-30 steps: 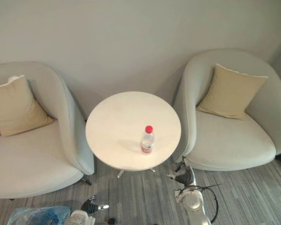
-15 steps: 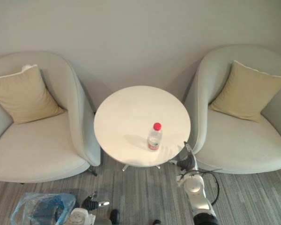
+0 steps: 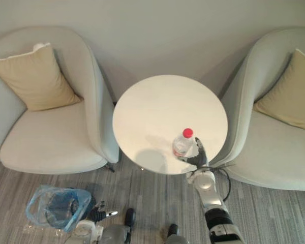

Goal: Gather rubbish on tea table into small bin, then transfer packed bag to large trash can.

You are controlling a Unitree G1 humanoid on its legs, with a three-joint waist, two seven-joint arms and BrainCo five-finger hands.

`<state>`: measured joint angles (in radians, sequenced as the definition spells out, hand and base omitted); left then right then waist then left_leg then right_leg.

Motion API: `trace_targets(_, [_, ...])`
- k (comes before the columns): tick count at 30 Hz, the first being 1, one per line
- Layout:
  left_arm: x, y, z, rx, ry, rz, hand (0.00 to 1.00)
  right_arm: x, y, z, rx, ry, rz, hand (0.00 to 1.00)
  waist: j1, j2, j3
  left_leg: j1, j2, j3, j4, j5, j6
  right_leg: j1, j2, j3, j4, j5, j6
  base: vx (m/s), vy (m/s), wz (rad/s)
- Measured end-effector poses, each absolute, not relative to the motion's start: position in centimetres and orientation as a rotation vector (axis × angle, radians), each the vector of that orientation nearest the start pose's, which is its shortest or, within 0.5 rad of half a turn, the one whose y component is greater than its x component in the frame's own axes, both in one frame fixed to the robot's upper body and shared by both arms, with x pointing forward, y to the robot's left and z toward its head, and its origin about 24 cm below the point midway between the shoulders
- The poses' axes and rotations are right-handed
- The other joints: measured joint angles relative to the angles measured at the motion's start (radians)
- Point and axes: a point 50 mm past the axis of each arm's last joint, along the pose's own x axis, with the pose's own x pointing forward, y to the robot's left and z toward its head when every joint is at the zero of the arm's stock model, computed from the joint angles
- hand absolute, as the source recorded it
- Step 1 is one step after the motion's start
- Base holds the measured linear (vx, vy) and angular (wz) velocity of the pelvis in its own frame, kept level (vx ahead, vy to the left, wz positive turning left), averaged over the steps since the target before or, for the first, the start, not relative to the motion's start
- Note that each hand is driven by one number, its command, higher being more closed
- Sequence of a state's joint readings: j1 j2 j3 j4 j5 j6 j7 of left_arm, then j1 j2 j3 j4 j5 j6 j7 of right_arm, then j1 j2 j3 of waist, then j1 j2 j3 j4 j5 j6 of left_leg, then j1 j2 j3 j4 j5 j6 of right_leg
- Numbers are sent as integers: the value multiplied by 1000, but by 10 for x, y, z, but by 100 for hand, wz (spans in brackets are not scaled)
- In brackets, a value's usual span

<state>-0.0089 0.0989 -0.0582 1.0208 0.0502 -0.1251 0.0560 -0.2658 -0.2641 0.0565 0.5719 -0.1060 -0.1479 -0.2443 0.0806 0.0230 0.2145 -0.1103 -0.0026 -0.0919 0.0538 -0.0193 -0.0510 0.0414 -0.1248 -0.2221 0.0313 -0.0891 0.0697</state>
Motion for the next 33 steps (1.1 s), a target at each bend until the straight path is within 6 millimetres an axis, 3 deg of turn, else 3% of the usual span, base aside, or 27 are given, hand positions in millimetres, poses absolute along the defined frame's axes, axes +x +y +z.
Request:
trace_targets(3, [150,178,-141,169,867,20,0,302,-207,13,-378,104,-195,0,15,8,12,-16,-2,-9,9,0,0,-7,-1,-10,2,0,0,-17,3,10])
trace_targets(4, [151,178,-141,169,866,19,0,303,-207,13,-378,106,-196,100,17,9,13,-18,-2,-11,12,0,0,-7,-1,-12,2,0,0,-28,6,14])
trace_targets(11, [159,176,-137,149,825,26,0,320,-198,32,-362,46,-176,100,34,23,44,-67,-6,-31,39,-1,0,-41,-1,-25,19,0,0,-33,7,7])
trace_targets(17, [160,176,-136,151,821,30,0,320,-192,30,-370,47,-145,100,39,22,45,-66,-8,-41,40,-1,0,-36,-1,-32,20,-1,0,-3,12,6])
trace_targets(27, [158,177,-137,170,838,21,0,285,-184,33,-323,-34,-88,100,30,21,44,-24,-5,-30,36,-4,1,-6,-1,8,20,-1,1,-6,12,-3])
trace_targets(33, [154,180,-139,199,858,5,0,260,-177,30,-284,-52,-38,100,7,11,30,7,4,8,35,-8,-1,-2,-1,51,20,-3,5,-51,10,-23])
